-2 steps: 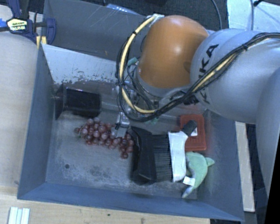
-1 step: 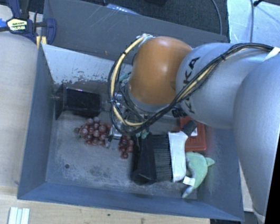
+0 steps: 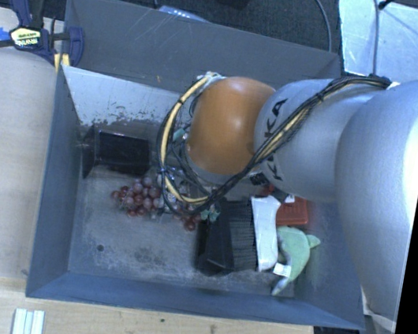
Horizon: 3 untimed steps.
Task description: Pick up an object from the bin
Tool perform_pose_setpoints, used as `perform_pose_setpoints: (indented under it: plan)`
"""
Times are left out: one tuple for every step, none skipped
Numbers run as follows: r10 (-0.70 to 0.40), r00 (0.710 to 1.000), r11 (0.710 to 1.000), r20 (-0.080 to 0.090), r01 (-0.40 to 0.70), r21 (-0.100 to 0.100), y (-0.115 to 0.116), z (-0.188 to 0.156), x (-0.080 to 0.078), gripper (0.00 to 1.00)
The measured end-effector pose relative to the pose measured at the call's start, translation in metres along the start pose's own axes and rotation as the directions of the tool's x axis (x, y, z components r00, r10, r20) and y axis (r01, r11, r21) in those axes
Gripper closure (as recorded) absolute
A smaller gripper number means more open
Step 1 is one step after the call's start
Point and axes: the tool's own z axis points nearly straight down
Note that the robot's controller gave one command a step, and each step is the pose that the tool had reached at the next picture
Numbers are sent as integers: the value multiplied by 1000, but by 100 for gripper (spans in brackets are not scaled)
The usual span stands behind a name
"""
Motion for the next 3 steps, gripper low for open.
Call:
perform_pose_setpoints:
  plan:
    - [1, 1000, 1000, 0, -1, 0, 0, 0, 0, 100]
    - [6, 1000, 1000, -11, -6, 1, 2, -32, 3, 100]
    - [1, 1000, 1000, 2, -1, 0, -4, -77, -14, 100]
